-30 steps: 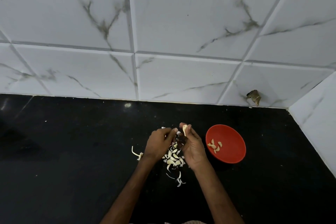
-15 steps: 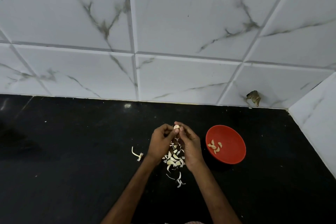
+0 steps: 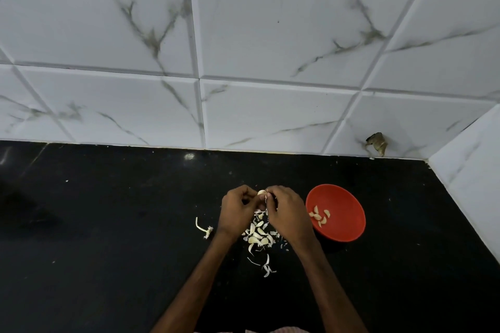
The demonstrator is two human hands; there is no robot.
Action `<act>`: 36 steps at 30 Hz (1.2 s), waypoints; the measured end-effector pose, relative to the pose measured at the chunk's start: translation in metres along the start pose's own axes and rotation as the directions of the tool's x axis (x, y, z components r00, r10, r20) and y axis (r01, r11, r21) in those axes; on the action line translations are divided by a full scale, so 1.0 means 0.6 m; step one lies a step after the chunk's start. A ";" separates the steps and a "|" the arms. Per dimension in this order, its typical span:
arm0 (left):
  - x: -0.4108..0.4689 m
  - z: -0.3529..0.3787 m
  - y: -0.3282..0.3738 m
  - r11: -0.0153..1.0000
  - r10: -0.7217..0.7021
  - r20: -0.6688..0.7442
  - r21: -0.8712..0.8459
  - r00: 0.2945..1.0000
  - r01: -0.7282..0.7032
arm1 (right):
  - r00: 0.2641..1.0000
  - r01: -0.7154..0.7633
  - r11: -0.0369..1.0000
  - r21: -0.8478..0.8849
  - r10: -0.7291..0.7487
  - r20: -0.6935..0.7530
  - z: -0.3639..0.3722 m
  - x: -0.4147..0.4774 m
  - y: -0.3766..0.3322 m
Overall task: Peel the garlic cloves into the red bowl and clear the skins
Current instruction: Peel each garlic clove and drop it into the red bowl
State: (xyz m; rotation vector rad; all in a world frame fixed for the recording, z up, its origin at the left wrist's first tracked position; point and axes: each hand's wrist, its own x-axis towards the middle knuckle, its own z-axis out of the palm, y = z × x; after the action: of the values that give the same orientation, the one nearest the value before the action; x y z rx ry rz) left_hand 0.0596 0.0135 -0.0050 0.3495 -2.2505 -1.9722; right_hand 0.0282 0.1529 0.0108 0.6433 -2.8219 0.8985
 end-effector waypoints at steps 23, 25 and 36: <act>-0.006 -0.003 0.010 0.964 -0.107 0.160 -0.225 0.981 0.142 | 0.987 -0.150 0.879 0.452 0.162 0.014 -0.012 0.007 0.006; -0.007 -0.003 0.011 0.959 -0.112 0.166 -0.242 0.980 0.150 | 0.984 -0.174 0.856 0.487 0.169 0.054 -0.012 0.007 0.007; -0.002 -0.010 0.010 0.972 -0.095 0.110 -0.206 0.989 0.116 | 0.993 -0.116 0.857 0.501 0.087 0.080 -0.009 0.009 0.008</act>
State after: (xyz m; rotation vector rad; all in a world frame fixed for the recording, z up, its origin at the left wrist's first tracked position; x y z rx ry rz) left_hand 0.0618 0.0090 0.0017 0.3604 -2.0881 -2.3074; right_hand 0.0212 0.1577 0.0140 0.5744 -2.6842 1.6984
